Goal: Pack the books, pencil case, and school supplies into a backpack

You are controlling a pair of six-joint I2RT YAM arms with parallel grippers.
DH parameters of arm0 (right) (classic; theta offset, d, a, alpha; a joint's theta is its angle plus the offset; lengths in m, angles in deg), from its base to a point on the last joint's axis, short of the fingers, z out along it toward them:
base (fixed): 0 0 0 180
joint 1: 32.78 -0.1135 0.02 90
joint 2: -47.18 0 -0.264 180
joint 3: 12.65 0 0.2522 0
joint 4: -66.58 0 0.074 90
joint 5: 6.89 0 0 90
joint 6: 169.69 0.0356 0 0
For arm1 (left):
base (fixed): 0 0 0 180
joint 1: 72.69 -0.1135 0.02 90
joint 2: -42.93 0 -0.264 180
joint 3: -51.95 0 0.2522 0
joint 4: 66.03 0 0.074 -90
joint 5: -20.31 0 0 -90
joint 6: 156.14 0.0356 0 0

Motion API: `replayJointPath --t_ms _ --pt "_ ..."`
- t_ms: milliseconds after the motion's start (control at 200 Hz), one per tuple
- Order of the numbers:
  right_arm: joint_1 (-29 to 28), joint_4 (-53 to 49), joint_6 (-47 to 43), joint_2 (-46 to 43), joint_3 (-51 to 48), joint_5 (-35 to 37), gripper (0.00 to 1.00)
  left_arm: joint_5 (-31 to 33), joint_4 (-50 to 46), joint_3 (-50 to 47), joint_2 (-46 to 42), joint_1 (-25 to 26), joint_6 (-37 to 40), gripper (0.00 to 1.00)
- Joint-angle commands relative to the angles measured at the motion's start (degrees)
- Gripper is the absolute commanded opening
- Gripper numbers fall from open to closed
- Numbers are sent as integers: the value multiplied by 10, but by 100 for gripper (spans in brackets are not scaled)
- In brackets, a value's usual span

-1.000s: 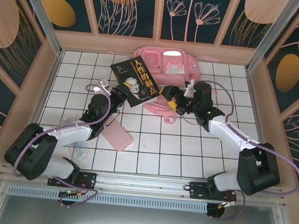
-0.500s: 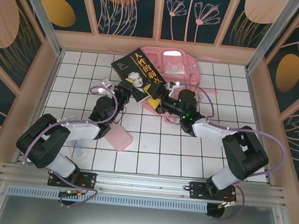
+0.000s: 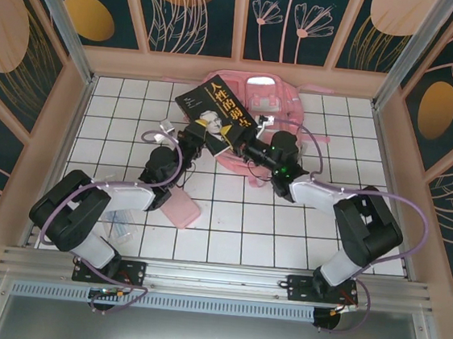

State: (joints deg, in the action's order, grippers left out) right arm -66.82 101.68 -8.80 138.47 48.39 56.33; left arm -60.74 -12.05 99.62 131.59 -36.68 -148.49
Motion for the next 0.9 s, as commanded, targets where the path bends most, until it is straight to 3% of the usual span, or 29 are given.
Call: replayJointPath --t_ms 0,45,125,295,530,781,896 --pt "52 -49 -58 -54 18 30 0 -99 -93 52 -4 5 83 65" --pt "77 -75 -74 -71 13 22 0 -127 -172 84 -6 6 136 81" --pt "132 -146 -113 -105 12 1 0 -163 -330 150 3 6 253 85" --pt "255 -290 -208 -167 19 -37 0 -174 -527 272 48 6 467 83" --pt "404 -434 -296 -206 53 -117 0 -169 -793 507 198 6 743 75" --pt "459 -463 -318 -241 29 -147 0 -157 -1025 757 388 9 905 73" --pt "467 -460 -314 -251 8 -152 0 -140 -1064 798 428 15 948 73"
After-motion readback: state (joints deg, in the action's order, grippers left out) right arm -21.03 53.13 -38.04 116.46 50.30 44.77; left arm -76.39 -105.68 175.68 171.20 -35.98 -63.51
